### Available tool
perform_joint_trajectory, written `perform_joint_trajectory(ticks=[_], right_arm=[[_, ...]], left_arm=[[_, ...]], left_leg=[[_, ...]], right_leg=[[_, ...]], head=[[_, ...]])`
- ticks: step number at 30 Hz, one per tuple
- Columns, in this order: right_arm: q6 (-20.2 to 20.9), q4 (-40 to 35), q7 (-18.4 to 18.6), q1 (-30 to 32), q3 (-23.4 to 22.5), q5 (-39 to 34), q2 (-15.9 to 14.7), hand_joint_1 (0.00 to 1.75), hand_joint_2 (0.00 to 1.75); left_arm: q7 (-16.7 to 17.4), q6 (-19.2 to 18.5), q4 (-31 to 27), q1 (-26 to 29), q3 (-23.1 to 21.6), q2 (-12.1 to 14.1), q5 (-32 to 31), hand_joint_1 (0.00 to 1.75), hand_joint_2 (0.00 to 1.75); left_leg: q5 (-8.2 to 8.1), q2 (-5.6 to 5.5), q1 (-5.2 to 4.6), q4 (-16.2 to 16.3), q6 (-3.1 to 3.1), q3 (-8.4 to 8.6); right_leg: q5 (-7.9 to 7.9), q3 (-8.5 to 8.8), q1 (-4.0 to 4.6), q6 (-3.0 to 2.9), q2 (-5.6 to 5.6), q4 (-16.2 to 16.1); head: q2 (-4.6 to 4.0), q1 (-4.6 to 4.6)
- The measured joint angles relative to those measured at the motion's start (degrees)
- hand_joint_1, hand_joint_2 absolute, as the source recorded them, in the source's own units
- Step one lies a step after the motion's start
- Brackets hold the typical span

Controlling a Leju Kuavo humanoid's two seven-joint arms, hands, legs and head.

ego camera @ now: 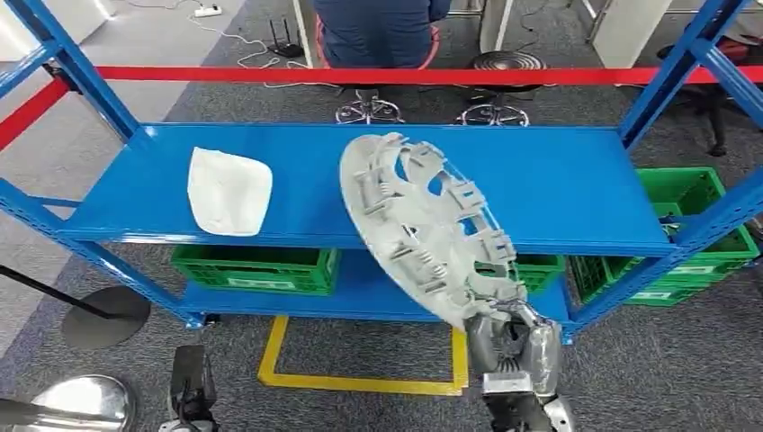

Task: Take the parts from the cabinet and place them on the table.

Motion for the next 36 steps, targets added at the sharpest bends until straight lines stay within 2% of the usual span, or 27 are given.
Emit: perform_joint_trajectory(ticks=[3, 5, 9, 17, 22, 27, 31, 35, 36], right_arm=[[1.09, 0.52, 0.35, -1.14, 0.90, -1.28, -0.35, 1.75, 1.75], [1.48, 0.85, 0.35, -1.46, 1.18, -1.33, -0.52, 1.75, 1.75], [1.55, 1.27, 0.35, -1.74, 1.62, -1.39, -0.76, 1.75, 1.75], [2.20, 1.92, 1.09, -2.07, 1.92, -2.98, -1.00, 1.75, 1.75], [8.66, 4.92, 3.02, -5.04, 2.12, -11.52, -0.98, 1.75, 1.75], [12.94, 8.22, -0.24, -6.72, 2.45, -14.94, -1.03, 1.75, 1.75], [12.74, 8.94, -3.76, -6.11, 2.51, -14.86, -1.46, 1.75, 1.75], [11.71, 8.87, -4.59, -5.47, 2.84, -13.11, -1.79, 1.75, 1.75], [11.53, 8.85, -4.61, -5.41, 2.93, -12.98, -1.79, 1.75, 1.75]], left_arm=[[0.07, 0.02, 0.00, 0.02, 0.00, 0.07, 0.04, 0.00, 0.00], [0.11, 0.04, 0.00, 0.10, 0.00, 0.07, 0.04, 0.00, 0.00], [0.11, 0.09, 0.00, 0.18, 0.04, 0.20, 0.04, 0.00, 0.00], [0.24, 0.09, 0.00, 0.27, 0.24, 0.31, 0.04, 0.00, 0.00], [1.12, -0.13, 0.00, 0.28, 0.31, 0.35, -0.44, 0.00, 0.00], [1.92, -0.02, 0.00, 0.26, 0.26, 0.44, -1.77, 0.00, 0.00], [2.01, 0.50, 0.00, 0.24, -0.15, 0.39, -2.23, 0.00, 0.00], [2.01, 0.50, 0.00, 0.22, -0.37, 0.37, -2.23, 0.00, 0.00], [2.01, 0.50, 0.02, 0.21, -0.42, 0.39, -2.23, 0.00, 0.00]], left_leg=[[0.27, 0.00, 0.07, -0.21, -0.49, 0.00], [0.30, -0.01, 0.18, -0.24, -1.11, -0.01], [0.23, -0.01, 0.20, -0.25, -1.30, -0.08], [0.28, -0.01, 0.05, -0.19, -1.26, -0.22], [0.26, 0.01, 0.03, -0.18, -1.26, -0.12], [0.32, 0.01, 0.03, -0.18, -1.32, -0.11], [0.39, 0.00, 0.03, -0.18, -1.29, -0.12], [0.34, 0.00, -0.01, -0.10, -1.24, -0.21], [0.18, -0.04, -0.18, 0.27, -0.50, -0.34]], right_leg=[[0.09, -0.11, 0.07, -0.15, -0.04, 0.03], [0.13, -0.12, 0.18, -0.21, -0.06, 0.05], [0.15, -0.19, 0.20, -0.23, -0.09, 0.05], [0.39, -0.18, -0.03, 0.04, -0.07, -0.06], [0.43, -0.72, -0.04, 0.07, -0.02, -0.12], [0.48, -0.74, -0.03, 0.04, 0.00, -0.12], [0.55, -0.73, -0.04, 0.10, -0.02, -0.12], [0.59, -0.70, -0.15, 0.16, 0.00, -0.20], [0.77, -0.19, -0.39, 0.59, -0.01, -0.34]], head=[[0.00, 0.02], [0.00, 0.02], [0.00, 0.07], [0.00, 0.04], [0.00, 0.04], [0.00, 0.04], [0.00, 0.07], [0.00, 0.04], [-0.02, 0.02]])
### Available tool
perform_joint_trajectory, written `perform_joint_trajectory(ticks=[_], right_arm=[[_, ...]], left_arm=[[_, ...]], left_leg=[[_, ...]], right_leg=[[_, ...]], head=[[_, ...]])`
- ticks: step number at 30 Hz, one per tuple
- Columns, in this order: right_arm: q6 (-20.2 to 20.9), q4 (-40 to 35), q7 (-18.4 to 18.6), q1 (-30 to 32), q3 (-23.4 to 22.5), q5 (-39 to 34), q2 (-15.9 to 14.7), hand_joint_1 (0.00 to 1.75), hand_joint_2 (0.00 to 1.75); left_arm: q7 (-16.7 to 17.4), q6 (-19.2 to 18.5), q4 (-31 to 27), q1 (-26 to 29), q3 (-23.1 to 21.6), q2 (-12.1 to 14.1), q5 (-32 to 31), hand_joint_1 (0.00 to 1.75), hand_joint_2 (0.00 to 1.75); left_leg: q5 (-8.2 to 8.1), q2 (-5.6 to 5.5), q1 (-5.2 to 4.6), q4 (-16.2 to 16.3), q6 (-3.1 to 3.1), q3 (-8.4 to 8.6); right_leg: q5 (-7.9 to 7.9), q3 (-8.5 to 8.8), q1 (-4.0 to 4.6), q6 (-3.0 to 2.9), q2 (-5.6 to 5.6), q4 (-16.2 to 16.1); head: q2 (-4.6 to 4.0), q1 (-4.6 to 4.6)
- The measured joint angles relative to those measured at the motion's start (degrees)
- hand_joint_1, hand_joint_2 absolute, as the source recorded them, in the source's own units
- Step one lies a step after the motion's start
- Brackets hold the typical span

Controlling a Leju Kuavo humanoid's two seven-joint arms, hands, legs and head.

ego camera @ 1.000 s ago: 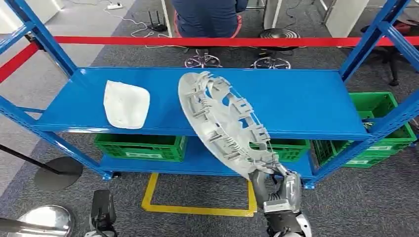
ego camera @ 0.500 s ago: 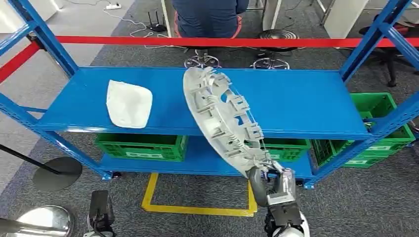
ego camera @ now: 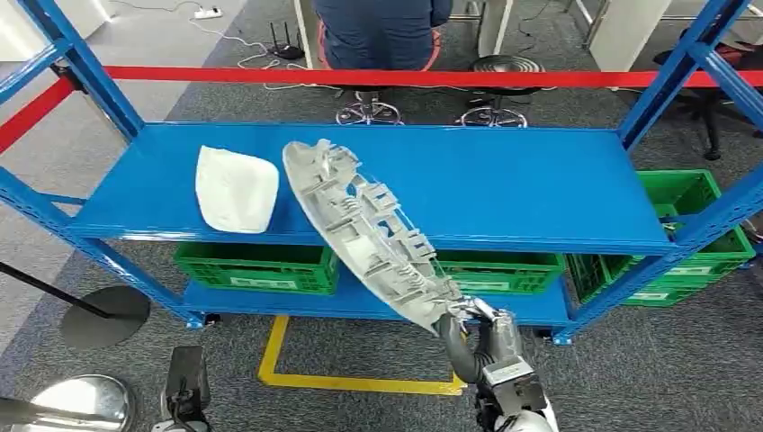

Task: Take the parts from the cabinet and place them on the table.

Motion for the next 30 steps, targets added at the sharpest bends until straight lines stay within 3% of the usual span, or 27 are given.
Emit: perform_joint_trajectory(ticks=[3, 5, 6, 8, 9, 10, 11, 13, 14, 15, 16, 19, 20, 21, 23, 24, 25, 26, 27, 29, 30], right_arm=[[-0.41, -0.15, -0.04, 0.07, 0.22, 0.31, -0.02, 1.75, 1.75], [-0.68, -0.35, 0.02, 0.22, 0.24, 0.44, -0.20, 1.75, 1.75], [-0.83, -0.35, 0.09, 0.22, 0.28, 0.48, -0.26, 1.75, 1.75], [-1.00, -0.35, 0.04, 0.53, 0.42, 0.70, -0.57, 1.75, 1.75], [-1.18, -0.35, -0.11, 0.78, 0.48, 0.94, -0.63, 1.75, 1.75], [-1.40, -0.35, -0.28, 1.03, 0.59, 1.25, -0.77, 1.75, 1.75], [-1.70, -0.35, -0.42, 1.18, 0.74, 1.77, -0.90, 1.75, 1.75], [-2.20, -0.48, -0.50, 1.30, 0.89, 2.60, -1.03, 1.75, 1.75], [-2.29, -0.50, -0.50, 1.29, 1.01, 2.86, -1.05, 1.75, 1.75], [-2.29, -0.52, -0.46, 1.39, 1.18, 3.15, -1.07, 1.75, 1.75], [-2.21, -0.63, -0.48, 1.68, 1.22, 3.24, -1.12, 1.75, 1.75], [0.76, -0.50, 0.02, 1.84, 1.94, 3.65, -1.66, 1.75, 1.75], [2.00, -0.41, 0.22, 1.82, 2.21, 3.58, -1.90, 1.75, 1.75], [3.50, -0.20, 0.42, 1.87, 2.54, 3.36, -2.27, 1.75, 1.75], [6.39, 0.59, 0.98, 1.85, 3.17, 2.93, -3.06, 1.75, 1.75], [7.37, 0.99, 1.12, 1.81, 3.65, 3.02, -3.47, 1.75, 1.75], [8.57, 1.53, 1.31, 1.76, 4.02, 3.06, -3.78, 1.75, 1.75], [9.48, 2.07, 1.49, 1.75, 4.43, 3.04, -4.13, 1.75, 1.75], [9.99, 2.41, 1.55, 1.69, 4.72, 3.04, -4.46, 1.75, 1.75], [10.56, 3.04, 1.57, 1.54, 5.42, 3.04, -4.96, 1.75, 1.75], [10.60, 3.32, 1.57, 1.48, 5.66, 3.04, -5.11, 1.75, 1.75]], left_arm=[[0.00, 0.13, 0.00, 0.01, -0.02, 0.00, 0.02, 0.00, 0.00], [-0.02, 0.17, 0.00, -0.08, -0.11, -0.24, 0.02, 0.00, 0.00], [-0.02, 0.17, 0.00, -0.18, -0.11, -0.22, 0.02, 0.00, 0.00], [-0.02, 0.17, 0.00, -0.12, -0.11, -0.31, 0.02, 0.00, 0.00], [-0.02, 0.17, 0.00, -0.06, -0.11, -0.37, 0.02, 0.00, 0.00], [-0.02, 0.17, 0.00, 0.01, -0.11, -0.44, 0.02, 0.00, 0.00], [-0.04, 0.20, 0.02, 0.07, -0.11, -0.50, 0.02, 0.00, 0.00], [-0.15, 0.33, 0.07, 0.04, -0.13, -0.63, -0.04, 0.00, 0.00], [-0.24, 0.42, 0.04, -0.06, -0.13, -0.57, -0.11, 0.00, 0.00], [-0.35, 0.57, 0.07, -0.06, -0.13, -0.43, -0.15, 0.00, 0.00], [-0.48, 0.74, 0.07, -0.18, -0.17, -0.48, -0.35, 0.00, 0.00], [-0.50, 1.73, 0.09, -0.24, -0.26, -0.52, -1.03, 0.00, 0.00], [-0.50, 2.03, 0.09, -0.29, -0.33, -0.52, -1.27, 0.00, 0.00], [-0.46, 2.43, 0.09, -0.36, -0.42, -0.55, -1.38, 0.00, 0.00], [-0.37, 2.75, 0.09, -0.54, -0.59, -0.59, -1.66, 0.00, 0.00], [-0.33, 2.97, 0.09, -0.52, -0.68, -0.63, -1.88, 0.00, 0.00], [-0.22, 3.41, 0.11, -0.51, -0.72, -0.66, -1.88, 0.00, 0.00], [-0.07, 3.82, 0.13, -0.51, -0.72, -0.66, -1.90, 0.00, 0.00], [-0.07, 3.98, 0.13, -0.56, -0.76, -0.66, -1.95, 0.00, 0.00], [-0.04, 4.26, 0.13, -0.71, -0.90, -0.61, -1.97, 0.00, 0.00], [-0.04, 4.33, 0.13, -0.84, -0.98, -0.61, -1.97, 0.00, 0.00]], left_leg=[[0.16, 0.03, -0.13, -0.26, 0.56, -0.03], [1.11, 0.41, 0.58, -2.12, 0.70, 0.87], [1.28, 0.42, 0.71, -2.22, 1.03, 0.78], [1.40, 0.44, 0.74, -2.22, 0.92, 0.40], [1.50, 0.45, 0.81, -2.20, 0.78, 0.20], [1.65, 0.44, 0.92, -2.19, 0.55, 0.07], [1.79, 0.43, 1.09, -2.16, 0.33, -0.04], [1.97, 0.35, 1.68, -1.68, -0.36, -0.41], [1.86, 0.25, 1.62, -0.87, -1.04, -0.74], [1.66, 0.19, 1.42, -0.62, -1.58, -0.91], [1.57, 0.13, 1.37, -0.54, -1.79, -0.87], [2.36, 0.13, 1.85, -1.08, -2.71, -1.10], [1.26, 0.23, 1.90, -0.25, -2.82, -1.54], [-1.16, 0.30, 1.79, 2.33, -2.75, -2.69], [-6.74, 0.30, 1.58, 12.73, -2.69, -7.13], [-8.31, 0.30, 1.55, 16.88, -2.61, -8.82], [-8.60, 0.30, 1.49, 18.65, -2.45, -9.42], [-7.62, 0.29, 1.41, 17.66, -2.20, -8.58], [-5.57, 0.29, 1.34, 14.17, -1.88, -6.66], [-1.11, 0.30, 1.17, 4.14, -1.18, -1.38], [-1.37, 0.29, 0.83, 1.69, -1.16, 0.04]], right_leg=[[0.24, 0.16, -0.03, 0.38, 0.02, -0.42], [-0.60, -0.44, 0.22, 0.71, -0.11, 0.50], [-2.89, -1.83, 0.18, 0.93, -0.10, 3.55], [-7.57, -6.10, -0.22, 1.45, -0.12, 12.77], [-8.83, -7.72, -0.32, 1.72, -0.13, 16.26], [-8.60, -8.05, -0.46, 1.97, -0.14, 17.14], [-7.04, -6.84, -0.64, 2.20, -0.16, 15.06], [-2.43, -1.23, -1.18, 2.84, -0.26, 4.87], [-1.69, 1.52, -1.63, 3.39, -0.31, -0.03], [-2.06, 0.97, -1.18, 2.70, 0.23, 0.51], [-1.79, 0.77, -1.23, 1.28, 0.24, 0.73], [-1.15, 0.15, -0.98, -0.42, 0.24, 1.09], [-0.79, 0.29, -1.05, -0.91, 0.15, 1.04], [-0.46, -0.02, -1.02, -1.26, 0.14, 1.04], [-0.07, -0.83, -0.83, -1.53, 0.05, 1.06], [0.00, -1.09, -0.71, -1.58, 0.02, 1.09], [0.03, -1.22, -0.60, -1.56, 0.04, 1.10], [0.02, -1.21, -0.53, -1.55, 0.06, 1.11], [0.01, -1.13, -0.50, -1.53, 0.08, 1.11], [-0.24, -0.82, -0.50, -1.14, 0.10, 1.12], [-0.50, -1.00, 0.00, -0.67, 0.07, 1.29]], head=[[0.02, -0.04], [0.02, 0.07], [0.02, 0.26], [0.02, 0.22], [0.02, 0.20], [0.02, 0.24], [0.02, 0.22], [0.02, 0.22], [0.00, 0.31], [0.02, 0.33], [0.02, -0.13], [0.02, -0.17], [0.02, -0.24], [0.02, -0.28], [0.02, -0.42], [0.02, -0.35], [0.02, -0.37], [0.02, -0.39], [0.02, -0.37], [0.02, -0.37], [0.02, -0.39]])
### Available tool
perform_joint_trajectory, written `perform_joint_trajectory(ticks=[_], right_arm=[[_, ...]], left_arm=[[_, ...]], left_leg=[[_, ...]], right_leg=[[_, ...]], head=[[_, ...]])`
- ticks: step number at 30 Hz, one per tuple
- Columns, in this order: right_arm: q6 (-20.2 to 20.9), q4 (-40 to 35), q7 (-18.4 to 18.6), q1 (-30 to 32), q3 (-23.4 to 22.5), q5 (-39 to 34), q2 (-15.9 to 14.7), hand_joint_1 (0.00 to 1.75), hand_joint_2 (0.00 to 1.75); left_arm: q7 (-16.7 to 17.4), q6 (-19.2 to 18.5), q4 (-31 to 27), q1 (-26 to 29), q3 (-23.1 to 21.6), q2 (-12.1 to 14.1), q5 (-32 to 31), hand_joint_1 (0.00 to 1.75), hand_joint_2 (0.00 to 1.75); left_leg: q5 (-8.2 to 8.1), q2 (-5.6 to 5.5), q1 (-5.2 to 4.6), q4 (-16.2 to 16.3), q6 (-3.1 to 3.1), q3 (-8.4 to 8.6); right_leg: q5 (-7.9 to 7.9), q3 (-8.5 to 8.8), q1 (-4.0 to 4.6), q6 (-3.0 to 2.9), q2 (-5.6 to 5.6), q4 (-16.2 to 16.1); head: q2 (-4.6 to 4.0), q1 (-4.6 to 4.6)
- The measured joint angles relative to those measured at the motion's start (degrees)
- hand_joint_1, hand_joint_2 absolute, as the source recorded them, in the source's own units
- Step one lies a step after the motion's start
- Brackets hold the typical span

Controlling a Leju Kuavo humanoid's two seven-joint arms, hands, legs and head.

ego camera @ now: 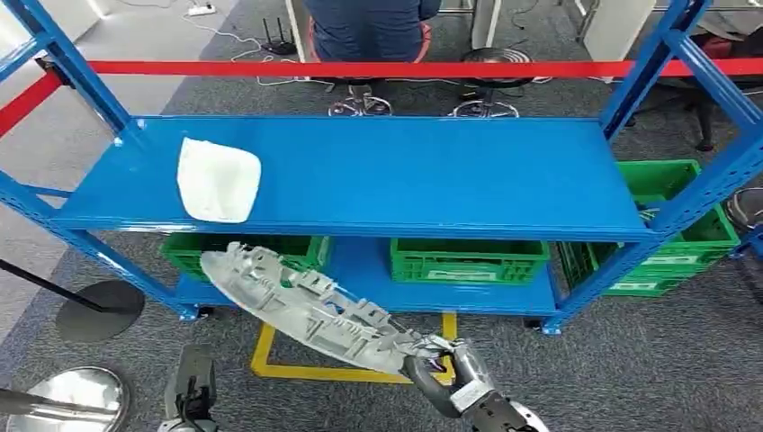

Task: Take the parts from the cabinet and place them on the table.

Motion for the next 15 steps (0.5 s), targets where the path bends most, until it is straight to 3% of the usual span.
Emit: perform_joint_trajectory(ticks=[3, 5, 6, 7, 9, 10, 11, 12, 14, 15], right_arm=[[-0.02, 0.64, 0.00, -0.38, 0.18, -0.09, -0.46, 1.75, 1.75], [-0.02, 0.96, 0.02, -0.67, 0.35, -0.09, -0.77, 1.75, 1.75], [-0.02, 1.03, 0.02, -0.76, 0.42, -0.09, -0.88, 1.75, 1.75], [-0.02, 1.18, 0.00, -0.87, 0.48, -0.09, -0.96, 1.75, 1.75], [-0.02, 1.53, 0.00, -0.85, 0.66, -0.09, -1.05, 1.75, 1.75], [-0.02, 1.73, 0.00, -0.80, 0.74, -0.11, -1.14, 1.75, 1.75], [-0.02, 1.95, 0.00, -0.80, 0.79, -0.11, -1.27, 1.75, 1.75], [-0.02, 2.06, 0.02, -0.80, 0.81, -0.11, -1.36, 1.75, 1.75], [0.09, 2.12, 0.02, -0.87, 0.83, -0.09, -1.44, 1.75, 1.75], [0.55, 2.17, 0.02, -1.08, 0.90, -0.07, -1.51, 1.75, 1.75]], left_arm=[[0.04, 0.09, 0.02, 0.04, -0.11, -0.11, -0.04, 0.00, 0.00], [0.04, 0.11, 0.04, -0.06, -0.15, 0.00, -0.04, 0.00, 0.00], [0.04, 0.13, 0.04, -0.20, -0.18, 0.02, -0.04, 0.00, 0.00], [0.04, 0.13, 0.04, -0.28, -0.20, 0.00, -0.07, 0.00, 0.00], [0.04, 0.13, 0.04, -0.17, -0.26, -0.13, -0.07, 0.00, 0.00], [0.04, 0.13, 0.07, -0.14, -0.29, -0.13, -0.07, 0.00, 0.00], [0.04, 0.13, 0.07, -0.14, -0.29, -0.11, -0.07, 0.00, 0.00], [0.04, 0.13, 0.07, -0.15, -0.31, -0.11, -0.07, 0.00, 0.00], [0.04, 0.20, 0.07, -0.16, -0.42, -0.15, -0.07, 0.00, 0.00], [0.07, 0.39, 0.07, -0.17, -0.46, -0.17, -0.09, 0.00, 0.00]], left_leg=[[-0.37, -0.08, -0.19, -0.50, 0.29, -0.31], [-0.13, -0.03, 0.18, -1.04, 1.06, -0.06], [-0.21, -0.02, 0.18, -1.04, 1.50, -0.01], [-0.25, -0.02, 0.11, -1.04, 1.70, -0.03], [-0.36, -0.01, -0.16, -1.02, 1.90, -0.03], [-0.38, -0.02, -0.27, -1.00, 1.96, 0.00], [-0.40, -0.06, -0.35, -0.99, 1.99, 0.09], [-0.45, -0.14, -0.41, -0.96, 2.00, 0.19], [-0.64, -0.28, -0.41, -0.89, 1.82, 0.56], [-0.71, -0.30, -0.57, -0.85, 1.57, 0.52]], right_leg=[[0.19, -0.09, -0.29, 1.05, -0.07, -0.49], [-0.40, -0.40, -0.40, 1.79, -0.13, -0.23], [-1.75, -1.24, -0.38, 1.92, -0.32, 1.77], [-3.84, -3.14, -0.38, 2.01, -0.30, 5.74], [-7.84, -8.24, -0.35, 2.21, -0.31, 16.05], [-7.93, -9.53, -0.34, 2.16, -0.30, 18.15], [-6.57, -9.39, -0.34, 2.04, -0.31, 17.26], [-4.30, -8.07, -0.34, 1.90, -0.30, 14.07], [1.14, -3.13, -0.32, 1.51, -0.33, 3.50], [0.89, -1.69, -0.22, 1.38, -0.33, 0.77]], head=[[0.00, 0.02], [0.00, 0.07], [0.00, 0.37], [0.00, 0.44], [0.00, 0.41], [0.00, 0.39], [0.00, 0.39], [0.00, 0.41], [0.00, 0.41], [0.00, 0.39]])
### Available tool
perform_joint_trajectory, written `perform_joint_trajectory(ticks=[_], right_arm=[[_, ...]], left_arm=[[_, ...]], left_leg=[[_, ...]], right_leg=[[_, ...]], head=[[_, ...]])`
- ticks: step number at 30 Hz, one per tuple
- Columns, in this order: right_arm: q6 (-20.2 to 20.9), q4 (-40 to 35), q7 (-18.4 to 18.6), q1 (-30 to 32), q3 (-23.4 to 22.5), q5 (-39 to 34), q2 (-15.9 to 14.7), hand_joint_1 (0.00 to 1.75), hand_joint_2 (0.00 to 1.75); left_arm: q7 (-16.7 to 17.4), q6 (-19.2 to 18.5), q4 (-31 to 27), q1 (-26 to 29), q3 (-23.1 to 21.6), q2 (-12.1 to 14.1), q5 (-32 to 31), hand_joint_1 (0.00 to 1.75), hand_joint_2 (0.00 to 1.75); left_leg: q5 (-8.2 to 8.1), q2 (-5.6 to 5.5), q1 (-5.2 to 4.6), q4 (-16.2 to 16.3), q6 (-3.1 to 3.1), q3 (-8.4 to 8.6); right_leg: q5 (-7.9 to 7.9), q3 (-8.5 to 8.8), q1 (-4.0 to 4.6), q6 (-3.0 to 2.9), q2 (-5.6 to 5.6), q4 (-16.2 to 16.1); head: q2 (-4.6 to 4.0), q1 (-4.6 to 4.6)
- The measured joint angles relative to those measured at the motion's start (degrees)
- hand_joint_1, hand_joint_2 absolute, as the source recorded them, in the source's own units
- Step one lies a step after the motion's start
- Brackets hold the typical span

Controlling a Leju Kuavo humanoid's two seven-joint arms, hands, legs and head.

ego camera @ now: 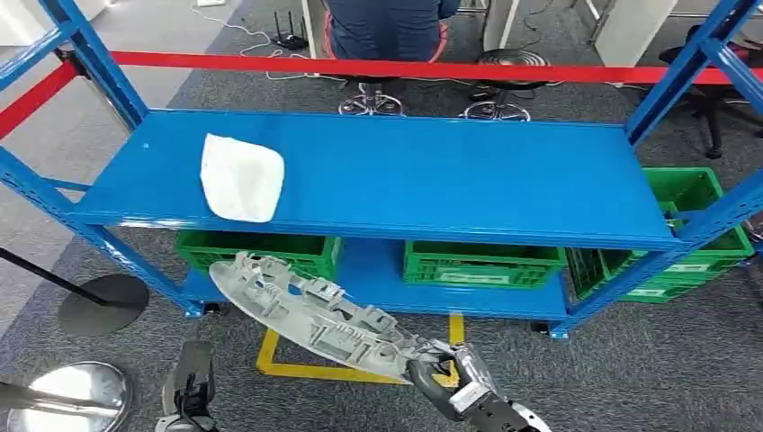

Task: Take the parts from the cabinet and place them on the table.

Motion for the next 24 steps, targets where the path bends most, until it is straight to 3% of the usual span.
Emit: perform_joint_trajectory(ticks=[4, 6, 9, 10, 11, 12, 14, 15, 16, 19, 21, 22, 24], right_arm=[[2.25, 0.41, 0.00, -0.39, 0.55, 0.17, -0.46, 1.75, 1.75], [3.18, 0.67, -0.02, -0.58, 0.70, 0.17, -0.68, 1.75, 1.75], [5.05, 1.22, -0.04, -0.92, 1.09, -0.57, -0.77, 1.75, 1.75], [5.46, 1.53, -0.02, -0.96, 1.16, -0.59, -0.85, 1.75, 1.75], [5.83, 1.83, 0.07, -0.97, 1.27, -0.68, -0.94, 1.75, 1.75], [5.92, 2.05, 1.01, -0.98, 1.35, -1.13, -1.05, 1.75, 1.75], [5.53, 3.30, 5.27, -1.29, 1.38, -2.69, -1.03, 1.75, 1.75], [5.00, 4.22, 5.99, -1.27, 1.35, -3.02, -1.03, 1.75, 1.75], [4.48, 5.07, 5.95, -1.19, 1.29, -3.26, -1.14, 1.75, 1.75], [3.56, 7.32, 5.11, -1.11, 1.09, -3.89, -1.27, 1.75, 1.75], [3.30, 8.04, 4.94, -1.20, 0.98, -4.20, -1.27, 1.75, 1.75], [3.23, 8.31, 4.94, -1.32, 0.98, -4.20, -1.27, 1.75, 1.75], [2.93, 9.00, 4.96, -1.39, 1.01, -4.22, -1.27, 1.75, 1.75]], left_arm=[[0.61, 0.98, 0.11, -0.04, -0.11, -0.02, -0.44, 0.00, 0.00], [0.76, 1.18, 0.11, -0.09, -0.15, 0.09, -0.63, 0.00, 0.00], [1.20, 1.46, 0.13, -0.03, -0.22, 0.09, -1.09, 0.00, 0.00], [1.40, 1.57, 0.18, 0.07, -0.24, 0.04, -1.29, 0.00, 0.00], [1.55, 1.59, 0.24, 0.15, -0.28, 0.04, -1.51, 0.00, 0.00], [1.85, 1.49, 0.28, 0.15, -0.33, 0.04, -1.60, 0.00, 0.00], [3.13, -0.20, 0.28, 0.09, -0.33, 0.11, -1.60, 0.00, 0.00], [3.37, -0.77, 0.31, 0.09, -0.37, 0.09, -1.60, 0.00, 0.00], [3.59, -1.16, 0.35, 0.00, -0.42, -0.02, -1.60, 0.00, 0.00], [3.82, -2.08, 0.39, 0.65, -0.37, -0.11, -0.76, 0.00, 0.00], [4.15, -2.36, 0.42, 0.58, -0.26, -0.11, -0.13, 0.00, 0.00], [4.33, -2.34, 0.42, 0.52, -0.24, -0.15, -0.02, 0.00, 0.00], [4.65, -2.36, 0.44, 0.59, -0.24, -0.24, 0.04, 0.00, 0.00]], left_leg=[[0.43, 0.05, -0.04, -0.05, -1.14, -0.33], [-1.53, 0.08, -0.11, 2.12, -1.84, -1.10], [-7.98, 0.09, 0.12, 14.73, -2.38, -6.62], [-8.80, 0.09, 0.16, 17.93, -2.48, -8.15], [-8.11, 0.10, 0.23, 17.95, -2.51, -8.18], [-6.28, 0.11, 0.31, 15.75, -2.51, -7.09], [-0.98, 0.16, 0.61, 5.56, -2.67, -1.84], [-0.34, 0.14, 0.75, 1.65, -2.80, 0.09], [-0.97, -0.07, 0.53, -0.02, -2.33, 0.65], [-0.93, -0.06, 0.30, 0.62, -1.09, 0.02], [-0.70, 0.00, 0.57, 0.37, -0.16, 0.15], [-0.74, 0.02, 0.56, 0.37, 0.24, 0.17], [-0.79, 0.03, 0.36, 0.38, 0.47, 0.15]], right_leg=[[0.22, 0.14, 0.35, -1.13, 0.30, -0.64], [0.61, 0.34, -0.19, -1.94, 0.17, -1.07], [0.64, 0.21, -0.16, -2.24, 0.10, -1.07], [0.65, 0.19, -0.16, -2.23, 0.11, -1.07], [0.65, 0.21, -0.18, -2.22, 0.13, -1.07], [0.65, 0.23, -0.23, -2.21, 0.16, -1.06], [0.59, 0.46, -0.45, -1.86, 0.31, -1.04], [0.53, 0.47, -0.33, -1.41, 0.32, -1.03], [0.34, 0.09, 0.08, -0.93, 0.33, -0.56], [0.87, 0.07, -0.08, -0.02, 0.28, -1.29], [-0.40, -0.82, -0.23, 0.53, 0.07, 0.01], [-2.30, -2.15, -0.17, 0.66, 0.03, 3.17], [-6.50, -6.82, -0.17, 0.81, 0.03, 13.09]], head=[[0.00, -0.17], [0.00, -0.47], [0.00, -0.61], [0.00, -0.63], [0.00, -0.61], [0.00, -0.66], [0.00, -0.68], [0.00, -0.76], [0.00, -1.05], [0.00, -0.63], [0.00, -0.55], [0.00, -0.31], [0.00, -0.20]])
